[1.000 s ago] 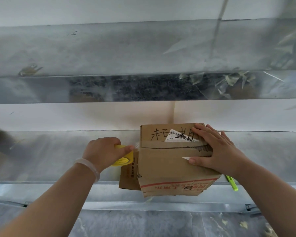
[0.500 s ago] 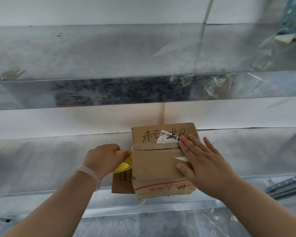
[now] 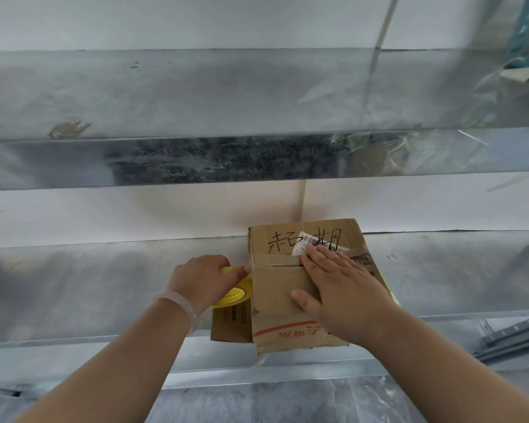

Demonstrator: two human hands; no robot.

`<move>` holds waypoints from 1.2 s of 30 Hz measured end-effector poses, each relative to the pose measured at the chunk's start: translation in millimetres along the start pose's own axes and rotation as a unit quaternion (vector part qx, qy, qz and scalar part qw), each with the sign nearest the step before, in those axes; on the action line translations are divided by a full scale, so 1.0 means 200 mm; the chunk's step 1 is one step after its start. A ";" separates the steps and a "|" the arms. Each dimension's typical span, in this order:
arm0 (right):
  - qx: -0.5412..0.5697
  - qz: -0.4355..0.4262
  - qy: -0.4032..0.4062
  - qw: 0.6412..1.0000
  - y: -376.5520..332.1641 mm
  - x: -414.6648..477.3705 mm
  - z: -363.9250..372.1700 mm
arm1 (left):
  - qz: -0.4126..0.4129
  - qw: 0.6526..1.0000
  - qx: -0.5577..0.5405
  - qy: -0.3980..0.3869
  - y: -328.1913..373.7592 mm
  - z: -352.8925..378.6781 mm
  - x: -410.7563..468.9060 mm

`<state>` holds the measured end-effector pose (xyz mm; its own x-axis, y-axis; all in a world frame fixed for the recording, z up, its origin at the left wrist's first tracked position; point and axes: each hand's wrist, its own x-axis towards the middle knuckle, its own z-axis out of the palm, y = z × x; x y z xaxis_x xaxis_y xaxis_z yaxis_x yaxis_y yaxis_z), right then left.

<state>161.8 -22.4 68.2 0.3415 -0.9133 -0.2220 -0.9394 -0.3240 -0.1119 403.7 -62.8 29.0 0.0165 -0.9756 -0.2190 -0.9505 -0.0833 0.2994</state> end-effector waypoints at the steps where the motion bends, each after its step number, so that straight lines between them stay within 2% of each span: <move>1: -0.002 0.000 0.004 1.000 -0.02 0.00 0.00 | -0.003 1.000 -0.004 -0.004 0.00 0.00 0.00; 5: -0.005 -0.056 0.029 0.998 -0.07 0.00 0.05 | -0.009 1.000 -0.018 -0.009 -0.02 0.00 0.00; 8: -0.003 -0.061 0.021 0.998 -0.06 0.01 0.06 | -0.010 0.998 -0.057 -0.012 -0.04 0.01 0.00; 10: -0.002 -0.064 0.026 0.998 -0.05 0.02 0.05 | 0.003 0.989 -0.144 -0.029 -0.08 0.02 -0.01; 13: -0.007 -0.066 0.018 0.998 -0.04 0.02 0.06 | 0.039 0.947 -0.317 -0.043 -0.15 0.02 -0.05; 16: 0.006 -0.070 0.028 0.997 -0.04 0.02 0.07 | 0.060 0.919 -0.388 -0.037 -0.20 0.03 -0.09; 19: 0.011 -0.071 0.024 0.997 -0.03 0.02 0.07 | 0.061 0.936 -0.344 -0.036 -0.21 0.03 -0.07; 22: 0.016 -0.074 0.012 0.997 -0.02 0.03 0.07 | 0.077 0.978 -0.190 -0.032 -0.22 0.01 -0.05; 25: 0.015 -0.077 0.007 0.997 -0.01 0.03 0.06 | 0.088 0.986 -0.139 -0.038 -0.20 0.02 -0.05; 28: 0.011 -0.080 0.014 0.997 -0.01 0.04 0.07 | 0.079 0.980 -0.178 0.025 -0.20 0.07 -0.07; 31: 0.011 -0.083 0.024 0.996 0.00 0.04 0.07 | 0.075 0.960 -0.256 0.088 -0.21 0.10 -0.09; 33: 0.011 -0.083 0.029 0.996 -0.01 0.04 0.07 | 0.083 0.955 -0.272 0.080 -0.20 0.10 -0.11; 36: 0.008 -0.080 0.027 0.996 -0.01 0.03 0.07 | 0.101 0.965 -0.237 0.043 -0.16 0.11 -0.11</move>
<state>166.0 -24.3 54.2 0.4840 -0.8625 -0.1476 -0.8725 -0.4629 -0.1562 427.1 -34.3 2.9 -0.1087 -0.9933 -0.0396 -0.6882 0.0465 0.7240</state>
